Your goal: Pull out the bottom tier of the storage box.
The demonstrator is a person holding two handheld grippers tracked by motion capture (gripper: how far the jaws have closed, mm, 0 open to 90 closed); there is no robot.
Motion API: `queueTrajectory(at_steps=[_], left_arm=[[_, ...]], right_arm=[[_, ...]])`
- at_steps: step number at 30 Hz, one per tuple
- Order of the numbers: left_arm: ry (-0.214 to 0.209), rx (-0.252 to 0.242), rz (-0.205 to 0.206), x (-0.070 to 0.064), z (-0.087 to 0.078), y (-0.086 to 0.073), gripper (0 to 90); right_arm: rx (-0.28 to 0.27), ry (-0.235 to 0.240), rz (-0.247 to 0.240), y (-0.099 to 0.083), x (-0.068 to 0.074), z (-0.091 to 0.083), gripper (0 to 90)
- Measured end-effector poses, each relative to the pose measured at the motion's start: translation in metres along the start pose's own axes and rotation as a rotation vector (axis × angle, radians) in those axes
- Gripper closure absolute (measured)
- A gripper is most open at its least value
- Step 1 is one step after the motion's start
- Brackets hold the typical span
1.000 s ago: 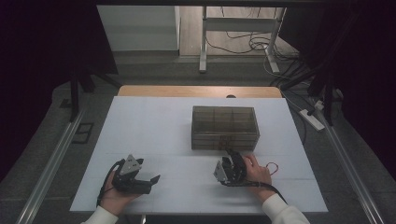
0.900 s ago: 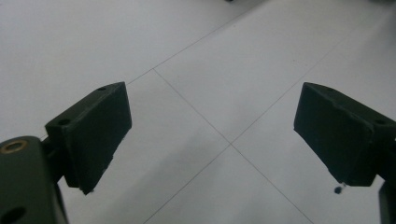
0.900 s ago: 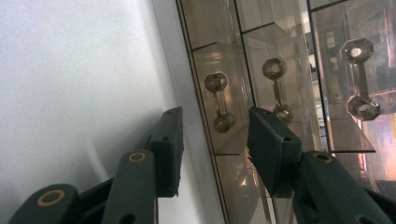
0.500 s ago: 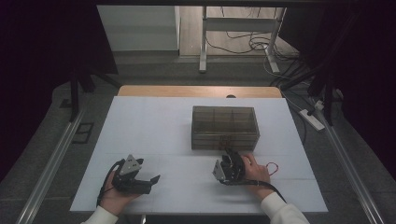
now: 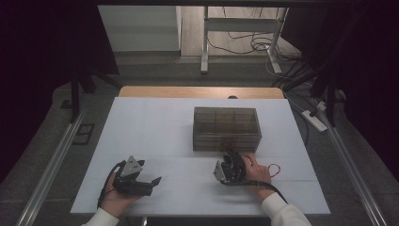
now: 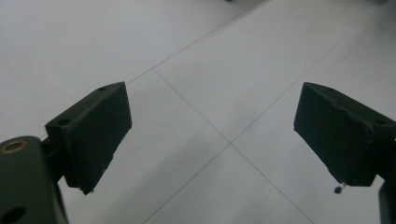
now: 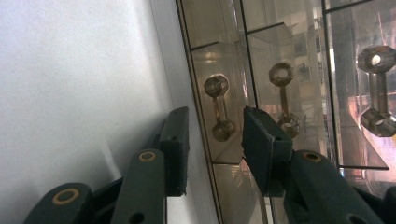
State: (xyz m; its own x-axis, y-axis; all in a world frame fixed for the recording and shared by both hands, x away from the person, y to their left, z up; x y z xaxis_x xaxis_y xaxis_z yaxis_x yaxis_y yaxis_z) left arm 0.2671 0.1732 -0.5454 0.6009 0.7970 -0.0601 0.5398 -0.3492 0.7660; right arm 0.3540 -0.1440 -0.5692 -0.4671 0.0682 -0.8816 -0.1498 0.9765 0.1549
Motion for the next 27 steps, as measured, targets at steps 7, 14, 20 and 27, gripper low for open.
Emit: queueTrajectory(at_steps=[7,14,20,27], left_arm=[[0.001,0.0,0.0,0.0001,0.0,0.0,10.4],[0.0,0.001,0.001,0.0001,0.0,-0.0001,10.4],[0.001,0.0,0.001,0.0001,-0.0002,-0.0001,10.4],[0.002,0.0,0.001,0.0002,-0.0002,-0.0002,10.4]], right_arm=[[0.005,-0.005,-0.011,0.0008,-0.0001,0.0024,62.4],[0.022,-0.016,-0.029,0.0021,0.0003,0.0042,63.8],[0.019,-0.022,-0.04,0.0031,0.0012,0.0059,66.0],[0.015,-0.035,-0.045,0.0032,0.001,0.0064,69.2]])
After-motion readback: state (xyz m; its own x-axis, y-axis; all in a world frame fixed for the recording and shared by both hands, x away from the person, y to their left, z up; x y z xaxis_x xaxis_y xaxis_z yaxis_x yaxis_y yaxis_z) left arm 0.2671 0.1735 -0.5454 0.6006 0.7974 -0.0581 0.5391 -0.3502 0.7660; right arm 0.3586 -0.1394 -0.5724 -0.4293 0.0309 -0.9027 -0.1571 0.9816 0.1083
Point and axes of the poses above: each handheld gripper's, and its own axes: z roughly forward along the jaws, y roughly out of its top, x roughly to its left, the point moved 4 cm from there along z, roughly forward along the jaws, and after that the axes turned 3 degrees about -z, right-handed, at the moved point
